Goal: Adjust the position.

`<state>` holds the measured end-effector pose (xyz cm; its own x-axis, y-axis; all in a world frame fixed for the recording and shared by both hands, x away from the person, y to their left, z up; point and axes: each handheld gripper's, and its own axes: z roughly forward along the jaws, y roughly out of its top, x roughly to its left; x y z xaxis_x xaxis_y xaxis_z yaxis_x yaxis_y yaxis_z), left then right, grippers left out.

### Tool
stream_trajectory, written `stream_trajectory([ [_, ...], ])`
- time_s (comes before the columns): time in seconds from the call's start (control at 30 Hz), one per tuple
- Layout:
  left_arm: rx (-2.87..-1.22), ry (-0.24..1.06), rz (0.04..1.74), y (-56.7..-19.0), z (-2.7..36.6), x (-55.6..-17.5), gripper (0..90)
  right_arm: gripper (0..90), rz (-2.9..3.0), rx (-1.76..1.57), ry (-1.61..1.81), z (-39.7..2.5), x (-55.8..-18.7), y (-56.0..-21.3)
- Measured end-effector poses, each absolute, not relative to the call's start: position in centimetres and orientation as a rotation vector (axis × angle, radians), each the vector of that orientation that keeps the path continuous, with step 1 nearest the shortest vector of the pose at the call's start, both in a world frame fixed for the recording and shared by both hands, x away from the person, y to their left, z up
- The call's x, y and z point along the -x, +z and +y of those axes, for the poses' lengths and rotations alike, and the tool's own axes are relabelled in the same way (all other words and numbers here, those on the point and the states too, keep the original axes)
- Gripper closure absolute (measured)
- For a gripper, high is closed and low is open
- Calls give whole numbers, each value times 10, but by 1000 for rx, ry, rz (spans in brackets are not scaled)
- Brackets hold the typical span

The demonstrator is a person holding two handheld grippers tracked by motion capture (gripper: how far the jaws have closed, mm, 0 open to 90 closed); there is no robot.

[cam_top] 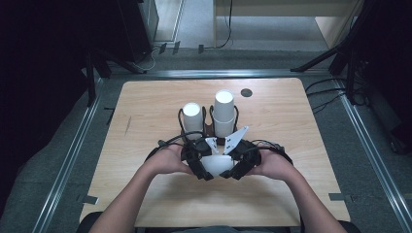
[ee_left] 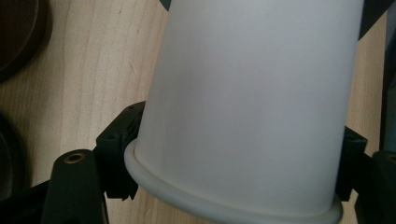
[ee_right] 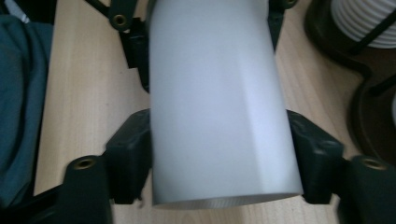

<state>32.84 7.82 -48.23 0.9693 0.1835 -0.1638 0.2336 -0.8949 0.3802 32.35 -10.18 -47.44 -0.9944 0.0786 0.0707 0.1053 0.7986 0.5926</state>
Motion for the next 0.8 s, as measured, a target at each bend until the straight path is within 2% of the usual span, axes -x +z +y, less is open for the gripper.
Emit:
stream_trajectory([
  [0.13, -2669, -148, 283, -480, 82, -328, 232, 332, -2941, 131, -986, -103, -323, -472],
  [0.2, -2633, -107, 263, -478, 83, -326, 130, 331, -2930, 140, -1001, -106, -324, -470],
  [0.3, -2591, -86, 290, -476, 85, -327, 85, 331, -2924, 152, -1027, -110, -325, -466],
  [0.4, -2489, -102, 302, -474, 93, -328, 85, 330, -2915, 159, -1063, -115, -326, -463],
  [0.57, -2406, -73, 306, -474, 100, -325, 96, 329, -2892, 154, -1106, -119, -326, -460],
  [0.8, -2340, -106, 310, -478, 102, -322, 97, 328, -2862, 155, -1132, -123, -326, -457],
])
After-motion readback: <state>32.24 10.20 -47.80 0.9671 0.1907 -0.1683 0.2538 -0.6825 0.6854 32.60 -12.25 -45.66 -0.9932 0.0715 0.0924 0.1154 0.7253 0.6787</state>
